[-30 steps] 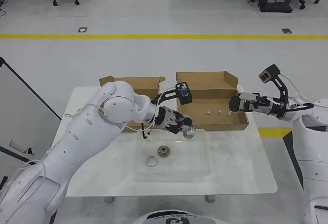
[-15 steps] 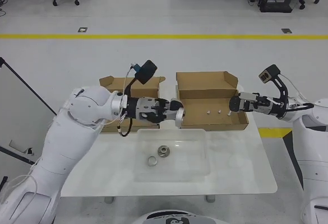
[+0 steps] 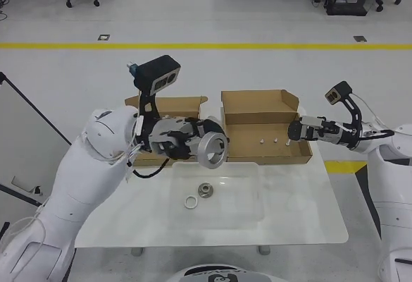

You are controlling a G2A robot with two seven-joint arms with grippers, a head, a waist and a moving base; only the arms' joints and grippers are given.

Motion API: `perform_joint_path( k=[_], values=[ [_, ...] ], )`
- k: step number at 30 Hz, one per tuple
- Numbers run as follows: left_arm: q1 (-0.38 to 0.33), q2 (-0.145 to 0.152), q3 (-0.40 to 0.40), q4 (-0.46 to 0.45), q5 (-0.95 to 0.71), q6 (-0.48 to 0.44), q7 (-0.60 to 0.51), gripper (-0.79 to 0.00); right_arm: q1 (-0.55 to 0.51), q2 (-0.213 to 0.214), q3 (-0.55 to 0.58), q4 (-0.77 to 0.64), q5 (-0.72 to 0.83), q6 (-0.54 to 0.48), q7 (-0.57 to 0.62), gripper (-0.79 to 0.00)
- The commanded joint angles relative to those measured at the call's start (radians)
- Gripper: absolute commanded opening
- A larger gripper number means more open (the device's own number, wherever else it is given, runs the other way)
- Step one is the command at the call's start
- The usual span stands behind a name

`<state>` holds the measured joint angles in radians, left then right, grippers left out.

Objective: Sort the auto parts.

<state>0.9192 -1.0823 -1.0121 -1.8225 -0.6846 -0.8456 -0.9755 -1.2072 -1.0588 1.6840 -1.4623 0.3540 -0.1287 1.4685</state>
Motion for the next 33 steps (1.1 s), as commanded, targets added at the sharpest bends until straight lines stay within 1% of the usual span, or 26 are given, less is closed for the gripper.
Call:
perform_joint_path(
  k=[1,9,12,15,19,23,28,33],
  values=[
    [-0.001,0.008,0.008,-0.011,-0.028,-0.028,0.028,-0.785,0.0,0.0,0.0,0.0,0.0,0.0,0.0,0.0],
    [-0.015,0.039,0.069,-0.037,-0.081,-0.167,0.167,-0.785,0.0,0.0,0.0,0.0,0.0,0.0,0.0,0.0],
    [-0.027,0.047,0.072,-0.046,-0.125,-0.167,0.167,-0.785,0.0,0.0,0.0,0.0,0.0,0.0,0.0,0.0],
    [-0.024,0.046,0.053,-0.053,-0.175,-0.167,0.167,-0.785,0.0,0.0,0.0,0.0,0.0,0.0,0.0,0.0],
    [-0.015,0.038,0.029,-0.049,-0.216,-0.167,0.167,-0.785,0.0,0.0,0.0,0.0,0.0,0.0,0.0,0.0],
    [-0.003,0.023,0.007,-0.04,-0.259,-0.167,0.167,-0.785,0.0,0.0,0.0,0.0,0.0,0.0,0.0,0.0],
    [0.017,-0.004,-0.029,-0.015,-0.324,-0.167,0.167,-0.785,0.0,0.0,0.0,0.0,0.0,0.0,0.0,0.0],
    [0.026,-0.026,-0.04,0.015,-0.338,-0.167,0.167,-0.785,0.0,0.0,0.0,0.0,0.0,0.0,0.0,0.0]
  ],
)
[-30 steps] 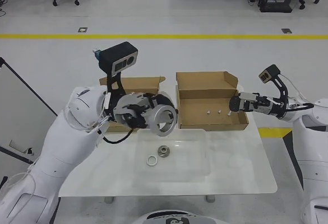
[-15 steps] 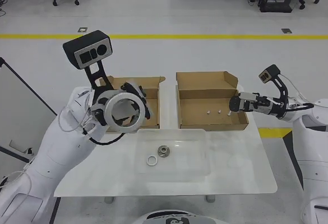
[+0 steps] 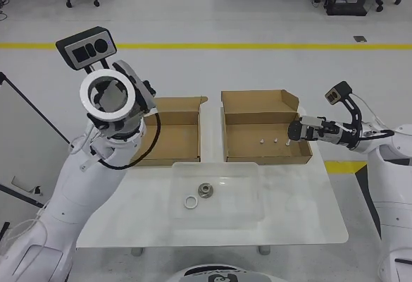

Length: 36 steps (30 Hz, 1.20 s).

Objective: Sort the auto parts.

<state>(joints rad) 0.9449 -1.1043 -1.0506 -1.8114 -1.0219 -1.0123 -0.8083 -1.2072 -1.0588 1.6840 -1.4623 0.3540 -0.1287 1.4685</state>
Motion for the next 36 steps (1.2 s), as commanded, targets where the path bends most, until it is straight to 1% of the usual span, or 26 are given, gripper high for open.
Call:
perform_joint_path(
  k=[1,4,12,15,19,24,29,31,36],
  values=[
    [0.002,-0.008,-0.001,0.008,-0.002,0.0,0.0,-0.785,0.0,0.0,0.0,0.0,0.0,0.0,0.0,0.0],
    [0.001,-0.014,-0.006,0.02,0.039,0.0,0.0,-0.785,0.0,0.0,0.0,0.0,0.0,0.0,0.0,0.0],
    [0.001,-0.014,-0.006,0.02,0.039,0.0,0.0,-0.785,0.0,0.0,0.0,0.0,0.0,0.0,0.0,0.0],
    [0.018,-0.018,-0.01,-0.008,0.051,0.023,0.033,-0.785,0.0,0.0,0.0,0.0,0.0,0.0,0.0,0.0],
    [0.034,-0.029,0.002,-0.035,-0.007,0.001,0.052,-0.785,0.0,0.0,0.0,0.0,0.0,0.0,0.0,0.0],
    [0.042,-0.044,0.002,-0.037,-0.101,0.0,0.002,-0.785,0.0,0.0,0.0,0.0,0.0,0.0,0.0,0.0],
    [0.042,-0.047,-0.018,-0.004,-0.021,0.042,-0.039,-0.785,0.0,0.0,0.0,0.0,0.0,0.0,0.0,0.0],
    [0.042,-0.046,-0.029,0.011,0.046,0.085,-0.046,-0.785,0.0,0.0,0.0,0.0,0.0,0.0,0.0,0.0],
    [0.054,-0.046,-0.06,0.0,0.221,0.161,-0.006,-0.785,0.0,0.0,0.0,0.0,0.0,0.0,0.0,0.0]
  ],
)
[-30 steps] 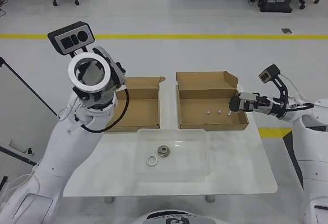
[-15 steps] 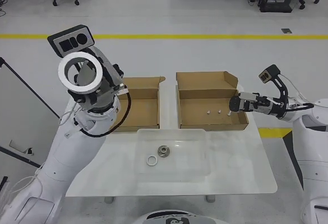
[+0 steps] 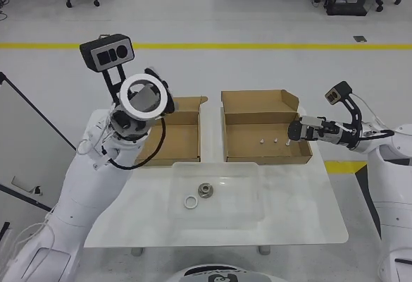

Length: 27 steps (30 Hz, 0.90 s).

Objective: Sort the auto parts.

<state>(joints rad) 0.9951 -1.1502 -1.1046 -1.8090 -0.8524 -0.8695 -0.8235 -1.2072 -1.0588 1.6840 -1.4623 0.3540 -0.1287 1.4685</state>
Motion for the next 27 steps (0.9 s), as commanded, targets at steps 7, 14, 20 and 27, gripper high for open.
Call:
perform_joint_path(
  k=[7,14,20,27],
  values=[
    [0.023,-0.005,-0.021,-0.043,0.178,0.07,0.07,-0.785,0.0,0.0,0.0,0.0,0.0,0.0,0.0,0.0],
    [0.025,-0.018,0.002,-0.064,0.009,-0.004,0.058,-0.785,0.0,0.0,0.0,0.0,0.0,0.0,0.0,0.0],
    [0.012,-0.031,0.018,-0.059,-0.219,-0.067,-0.027,-0.785,0.0,0.0,0.0,0.0,0.0,0.0,0.0,0.0],
    [0.008,-0.035,-0.016,-0.017,-0.185,-0.03,-0.097,-0.785,0.0,0.0,0.0,0.0,0.0,0.0,0.0,0.0]
  ],
)
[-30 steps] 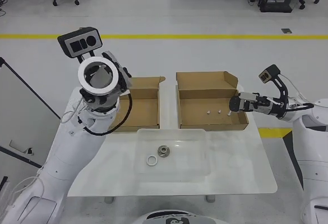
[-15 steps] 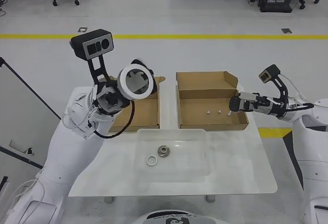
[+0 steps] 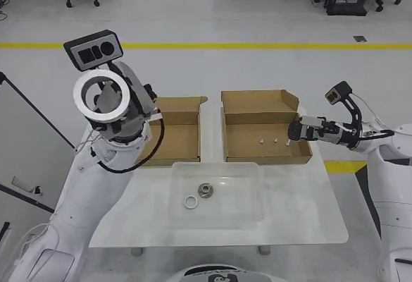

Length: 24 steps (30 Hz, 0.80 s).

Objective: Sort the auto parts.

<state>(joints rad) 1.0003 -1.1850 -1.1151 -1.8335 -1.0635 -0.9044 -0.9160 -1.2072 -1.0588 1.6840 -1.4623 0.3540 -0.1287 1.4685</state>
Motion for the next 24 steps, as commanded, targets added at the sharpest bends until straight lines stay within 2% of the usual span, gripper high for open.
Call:
perform_joint_path(
  k=[1,7,13,17,24],
  values=[
    [0.004,0.001,-0.012,0.018,0.06,0.015,-0.015,-0.785,0.0,0.0,0.0,0.0,0.0,0.0,0.0,0.0],
    [0.014,0.002,-0.038,0.01,0.264,0.091,0.029,-0.785,0.0,0.0,0.0,0.0,0.0,0.0,0.0,0.0],
    [0.029,-0.002,-0.044,-0.018,0.347,0.114,0.072,-0.785,0.0,0.0,0.0,0.0,0.0,0.0,0.0,0.0],
    [0.036,-0.006,-0.041,-0.034,0.341,0.11,0.084,-0.785,0.0,0.0,0.0,0.0,0.0,0.0,0.0,0.0],
    [0.042,-0.015,-0.022,-0.047,0.173,0.058,0.061,-0.785,0.0,0.0,0.0,0.0,0.0,0.0,0.0,0.0]
  ],
)
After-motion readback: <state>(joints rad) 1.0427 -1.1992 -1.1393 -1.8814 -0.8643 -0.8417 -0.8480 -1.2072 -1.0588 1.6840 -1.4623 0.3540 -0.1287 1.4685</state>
